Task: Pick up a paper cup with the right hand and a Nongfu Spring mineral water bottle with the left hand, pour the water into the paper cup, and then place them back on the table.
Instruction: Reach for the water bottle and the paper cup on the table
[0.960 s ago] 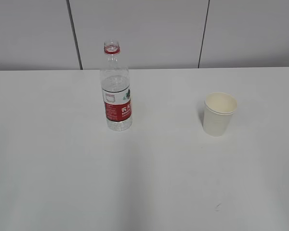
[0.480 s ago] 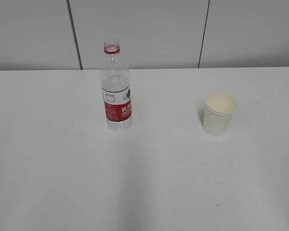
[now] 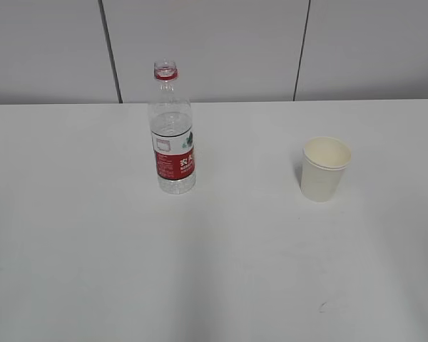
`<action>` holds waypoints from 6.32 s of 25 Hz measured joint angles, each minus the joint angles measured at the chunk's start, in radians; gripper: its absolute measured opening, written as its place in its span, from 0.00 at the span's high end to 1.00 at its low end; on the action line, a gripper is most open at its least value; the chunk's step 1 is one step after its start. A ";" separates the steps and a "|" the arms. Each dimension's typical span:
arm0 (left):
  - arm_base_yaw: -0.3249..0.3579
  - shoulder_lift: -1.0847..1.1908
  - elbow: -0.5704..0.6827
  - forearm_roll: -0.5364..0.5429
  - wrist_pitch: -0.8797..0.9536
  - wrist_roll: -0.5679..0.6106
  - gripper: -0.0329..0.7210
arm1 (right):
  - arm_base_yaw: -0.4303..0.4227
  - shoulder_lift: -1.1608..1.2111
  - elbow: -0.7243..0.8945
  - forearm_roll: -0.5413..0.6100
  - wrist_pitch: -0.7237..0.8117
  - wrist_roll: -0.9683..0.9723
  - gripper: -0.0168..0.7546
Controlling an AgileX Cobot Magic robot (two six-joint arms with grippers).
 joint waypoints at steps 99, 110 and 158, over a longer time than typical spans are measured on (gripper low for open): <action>-0.037 1.631 0.252 0.355 -2.250 -0.254 0.64 | -0.002 1.727 0.162 -0.185 -1.943 0.190 0.21; -0.037 1.631 0.252 0.355 -2.250 -0.254 0.64 | -0.002 1.822 0.069 -0.185 -1.945 0.190 0.13; -0.037 1.633 0.251 0.481 -2.250 -0.253 0.31 | -0.002 2.057 -0.256 -0.236 -1.946 0.190 0.32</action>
